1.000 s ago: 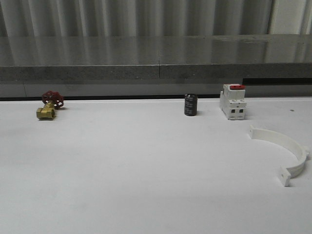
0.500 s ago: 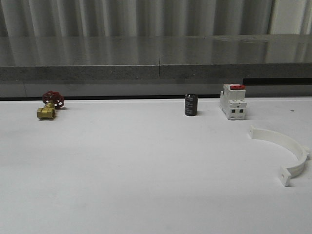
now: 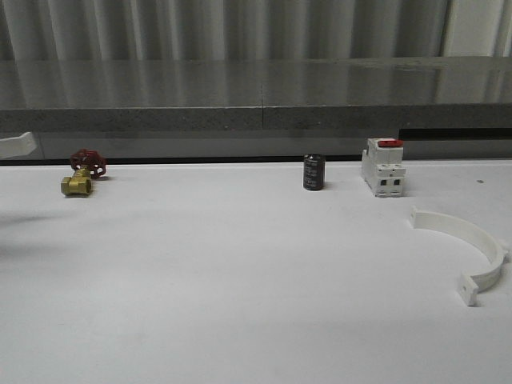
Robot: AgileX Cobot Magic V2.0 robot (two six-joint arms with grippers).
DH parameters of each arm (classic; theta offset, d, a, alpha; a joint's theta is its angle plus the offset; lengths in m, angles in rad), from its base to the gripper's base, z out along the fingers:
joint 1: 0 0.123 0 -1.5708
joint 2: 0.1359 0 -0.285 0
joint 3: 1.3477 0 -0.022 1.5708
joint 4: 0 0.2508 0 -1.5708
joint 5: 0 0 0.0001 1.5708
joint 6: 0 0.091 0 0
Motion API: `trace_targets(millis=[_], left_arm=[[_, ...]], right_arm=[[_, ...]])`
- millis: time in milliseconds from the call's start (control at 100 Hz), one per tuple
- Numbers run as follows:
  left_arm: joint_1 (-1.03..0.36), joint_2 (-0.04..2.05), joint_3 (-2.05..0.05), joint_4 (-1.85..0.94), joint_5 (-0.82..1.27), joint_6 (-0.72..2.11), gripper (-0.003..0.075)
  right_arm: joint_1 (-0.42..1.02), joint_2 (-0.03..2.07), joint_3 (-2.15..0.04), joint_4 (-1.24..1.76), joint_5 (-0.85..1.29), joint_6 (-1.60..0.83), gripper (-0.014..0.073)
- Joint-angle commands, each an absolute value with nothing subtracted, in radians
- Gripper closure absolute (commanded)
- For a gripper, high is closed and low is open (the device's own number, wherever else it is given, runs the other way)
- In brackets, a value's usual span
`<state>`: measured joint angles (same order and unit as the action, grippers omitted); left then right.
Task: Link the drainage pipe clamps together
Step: 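Grasp the white clamp half with the left gripper and lift it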
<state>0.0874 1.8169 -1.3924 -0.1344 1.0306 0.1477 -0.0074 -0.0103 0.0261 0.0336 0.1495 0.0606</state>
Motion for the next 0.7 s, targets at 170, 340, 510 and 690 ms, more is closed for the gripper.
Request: trace_targets(millis=[170,340,510,690], left_arm=[[-0.168,1.729,-1.415,-0.160,0.999,0.000,0.0660],[-0.337,1.735,-1.412,-0.140,0.940,-0.092,0.0659],[-0.453,1.756,-1.412,-0.069,0.889,-0.226,0.0659],[-0.520,1.803,-1.412,-0.059,0.834,-0.349,0.0659]], right_arm=[[-0.010,-0.029,0.010,0.025,0.067,0.047,0.0661],[-0.010,-0.029,0.010,0.025,0.067,0.047,0.0661],[-0.010,-0.029,0.010,0.025,0.067,0.047,0.0661],[-0.010,-0.029,0.010,0.025,0.067,0.047,0.0661]])
